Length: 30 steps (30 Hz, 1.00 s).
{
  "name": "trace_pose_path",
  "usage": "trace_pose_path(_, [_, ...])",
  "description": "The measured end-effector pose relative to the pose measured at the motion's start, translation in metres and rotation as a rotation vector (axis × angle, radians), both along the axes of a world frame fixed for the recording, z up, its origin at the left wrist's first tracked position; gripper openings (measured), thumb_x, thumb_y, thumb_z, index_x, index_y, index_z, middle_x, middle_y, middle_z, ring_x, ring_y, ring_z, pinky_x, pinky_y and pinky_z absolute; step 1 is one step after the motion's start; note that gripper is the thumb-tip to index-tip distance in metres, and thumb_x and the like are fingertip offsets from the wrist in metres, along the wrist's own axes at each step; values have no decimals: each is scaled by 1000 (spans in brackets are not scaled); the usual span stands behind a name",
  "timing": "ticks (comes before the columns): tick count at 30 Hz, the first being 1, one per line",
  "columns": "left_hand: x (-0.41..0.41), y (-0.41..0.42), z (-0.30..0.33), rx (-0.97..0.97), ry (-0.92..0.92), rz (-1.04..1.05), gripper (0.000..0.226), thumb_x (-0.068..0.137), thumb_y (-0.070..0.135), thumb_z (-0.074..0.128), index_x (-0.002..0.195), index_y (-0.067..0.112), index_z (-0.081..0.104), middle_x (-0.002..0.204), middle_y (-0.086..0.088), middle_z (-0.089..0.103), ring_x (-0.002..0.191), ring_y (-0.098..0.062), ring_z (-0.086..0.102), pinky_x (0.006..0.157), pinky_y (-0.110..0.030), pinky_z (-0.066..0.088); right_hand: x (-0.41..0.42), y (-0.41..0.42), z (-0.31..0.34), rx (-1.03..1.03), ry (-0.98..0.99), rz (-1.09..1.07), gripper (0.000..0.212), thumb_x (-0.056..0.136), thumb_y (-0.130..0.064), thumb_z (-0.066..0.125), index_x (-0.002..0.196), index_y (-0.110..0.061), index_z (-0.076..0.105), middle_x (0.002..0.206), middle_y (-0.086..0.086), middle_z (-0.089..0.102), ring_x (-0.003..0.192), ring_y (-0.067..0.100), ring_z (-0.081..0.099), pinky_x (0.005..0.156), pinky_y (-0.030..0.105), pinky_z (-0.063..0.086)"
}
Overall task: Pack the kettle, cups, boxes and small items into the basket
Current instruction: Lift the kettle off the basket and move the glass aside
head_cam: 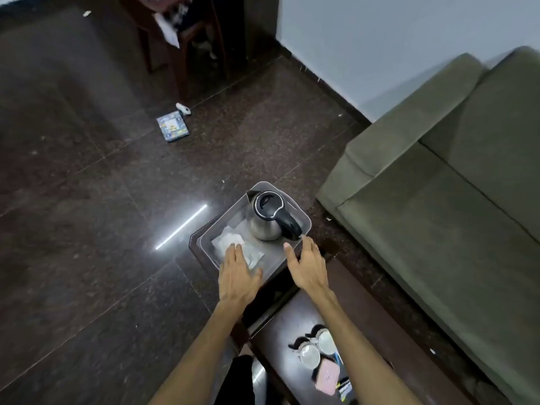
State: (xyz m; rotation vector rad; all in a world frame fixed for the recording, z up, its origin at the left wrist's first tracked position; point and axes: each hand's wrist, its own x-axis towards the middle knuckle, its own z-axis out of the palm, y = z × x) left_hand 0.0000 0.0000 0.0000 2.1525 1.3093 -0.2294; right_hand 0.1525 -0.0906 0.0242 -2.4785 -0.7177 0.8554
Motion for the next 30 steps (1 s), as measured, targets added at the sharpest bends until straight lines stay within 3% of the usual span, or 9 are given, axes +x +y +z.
trace_pose_path(6, [2, 23, -71, -27, 10, 87, 99, 85, 44, 73, 160, 1, 26, 166, -17, 32, 155, -32, 30, 125, -43, 31, 33, 24, -63, 202, 114, -119, 65, 100, -53, 60, 154, -19, 46, 147, 7, 59, 136, 23, 55, 114, 38, 43])
trace_pose_path(9, [5, 22, -108, -6, -23, 87, 106, 79, 41, 81, 160, 1, 26, 164, -18, 34, 151, -34, 37, 122, -45, 38, 46, 28, -99, 382, 202, -158, 31, 98, -53, 64, 113, -26, 66, 98, -13, 70, 90, 1, 65, 81, 23, 51])
trace_pose_path(11, [5, 21, -129, 36, -67, 119, 103, 77, 36, 84, 158, 0, 31, 157, -20, 43, 139, -39, 49, 112, -50, 45, 52, 31, -118, 489, 244, -193, 37, 98, -51, 65, 90, -15, 61, 77, -14, 58, 70, 1, 52, 67, 20, 43])
trace_pose_path(14, [2, 20, -154, 116, -154, 178, 93, 74, 33, 86, 151, 2, 44, 141, -20, 56, 122, -40, 58, 102, -54, 48, 60, 40, -148, 644, 325, -233, 48, 99, -45, 65, 79, -2, 58, 72, 5, 55, 72, 12, 52, 69, 28, 43])
trace_pose_path(17, [0, 19, -164, 141, -264, 249, 86, 69, 34, 89, 142, 9, 50, 131, -11, 60, 116, -34, 59, 101, -54, 50, 59, 55, -166, 833, 320, -296, 60, 99, -38, 66, 64, 5, 43, 61, 27, 40, 58, 24, 38, 55, 41, 32])
trace_pose_path(21, [-8, 13, -160, 156, -352, 300, 85, 64, 40, 88, 136, 11, 54, 124, -6, 60, 113, -27, 59, 101, -50, 49, 51, 74, -169, 956, 232, -440, 62, 94, -36, 71, 53, -14, 29, 52, 5, 24, 49, 38, 24, 48, 44, 21])
trace_pose_path(25, [-12, 10, -135, 215, -436, 303, 86, 60, 42, 87, 134, 9, 57, 123, -6, 59, 110, -23, 57, 100, -45, 46, 53, 78, -157, 985, 184, -569, 67, 90, -38, 73, 53, -12, 24, 55, 15, 18, 54, 37, 18, 49, 46, 17])
trace_pose_path(28, [-4, 7, -109, 258, -509, 300, 87, 59, 46, 85, 132, 7, 58, 125, -9, 59, 113, -24, 57, 101, -50, 46, 57, 65, -139, 1030, 194, -639, 62, 87, -39, 71, 44, -20, 31, 49, 8, 20, 52, 30, 18, 49, 43, 17])
trace_pose_path(30, [7, 2, -91, 289, -568, 286, 89, 60, 51, 83, 132, 6, 58, 126, -10, 59, 115, -27, 59, 103, -47, 45, 63, 50, -125, 1082, 196, -670, 65, 86, -40, 70, 46, -14, 26, 48, 12, 18, 50, 28, 17, 49, 40, 17])
